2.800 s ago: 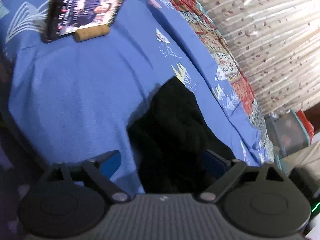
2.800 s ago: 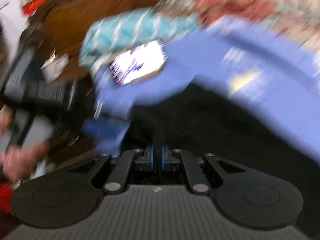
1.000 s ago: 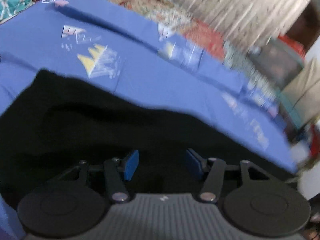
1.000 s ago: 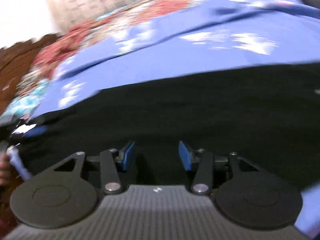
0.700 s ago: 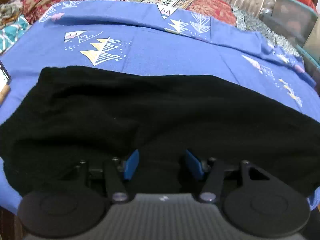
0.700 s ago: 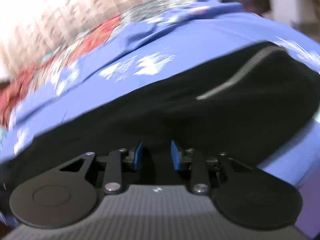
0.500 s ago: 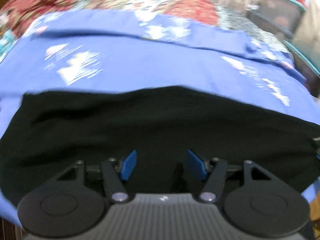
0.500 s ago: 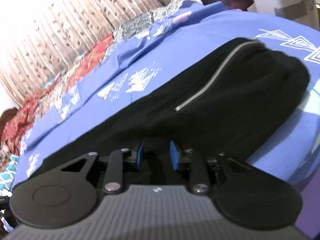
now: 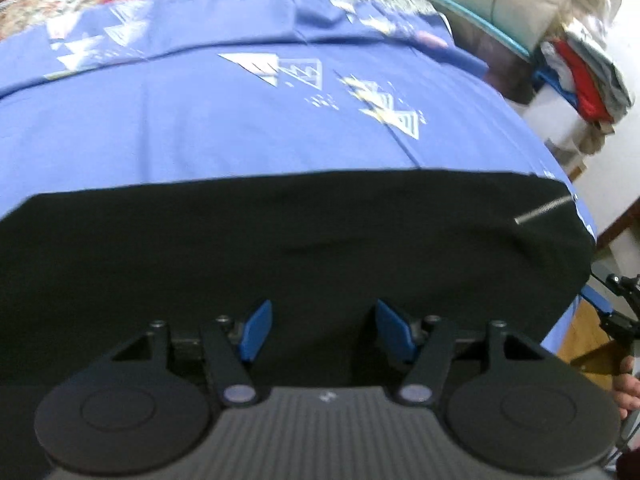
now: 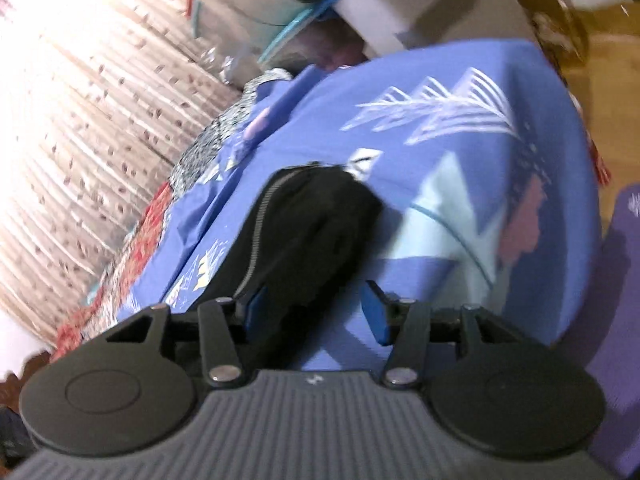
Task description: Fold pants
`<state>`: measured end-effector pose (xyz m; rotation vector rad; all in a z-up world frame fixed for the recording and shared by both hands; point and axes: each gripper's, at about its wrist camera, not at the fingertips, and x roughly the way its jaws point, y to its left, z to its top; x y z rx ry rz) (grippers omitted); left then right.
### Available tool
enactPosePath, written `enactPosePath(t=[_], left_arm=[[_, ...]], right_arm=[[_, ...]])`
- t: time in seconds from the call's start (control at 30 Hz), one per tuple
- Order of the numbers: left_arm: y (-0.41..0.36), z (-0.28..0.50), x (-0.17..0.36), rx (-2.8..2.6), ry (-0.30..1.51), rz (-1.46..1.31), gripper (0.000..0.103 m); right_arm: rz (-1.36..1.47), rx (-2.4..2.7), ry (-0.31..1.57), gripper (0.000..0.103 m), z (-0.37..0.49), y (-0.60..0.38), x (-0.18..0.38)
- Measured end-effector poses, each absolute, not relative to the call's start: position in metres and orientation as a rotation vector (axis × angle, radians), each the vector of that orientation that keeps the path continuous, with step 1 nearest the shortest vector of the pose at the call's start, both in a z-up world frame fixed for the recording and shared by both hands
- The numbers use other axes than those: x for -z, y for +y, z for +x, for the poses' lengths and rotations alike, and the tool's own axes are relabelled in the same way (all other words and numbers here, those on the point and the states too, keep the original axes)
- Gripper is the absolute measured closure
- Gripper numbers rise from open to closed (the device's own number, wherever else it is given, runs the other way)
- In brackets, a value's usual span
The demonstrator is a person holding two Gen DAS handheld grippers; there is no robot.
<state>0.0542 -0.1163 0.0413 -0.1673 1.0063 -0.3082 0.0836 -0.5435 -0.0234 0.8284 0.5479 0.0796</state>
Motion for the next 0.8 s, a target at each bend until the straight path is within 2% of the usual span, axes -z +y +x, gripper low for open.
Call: enactPosePath(t=[0.17,0.27,0.43,0.77,0.8], left_arm=[[-0.137,0.064,-0.035,0.288,1.013,-0.141,0.032],[-0.14,0.064,-0.032,0.277,1.014,-0.12,0.031],[-0.133,0.064,-0.036,0.264,1.007,-0.169,0.031],[-0.105,0.067,-0.034,0.197,0.998,-0.27,0.033],[-0.1,0.067,-0.034,0.188,0.995,-0.282,0.037]], right_arm=[[0.907,-0.097,0.551,0.047,0.098,-0.554,0.04],[0.937,-0.111,0.506,0.033,0.108,-0.556,0.04],[0.868,-0.14,0.449,0.033,0.116,-0.551,0.019],[0.903,-0.135,0.482,0.031,0.157,-0.552,0.034],[0.865,-0.128,0.492,0.037,0.162,-0.547,0.03]])
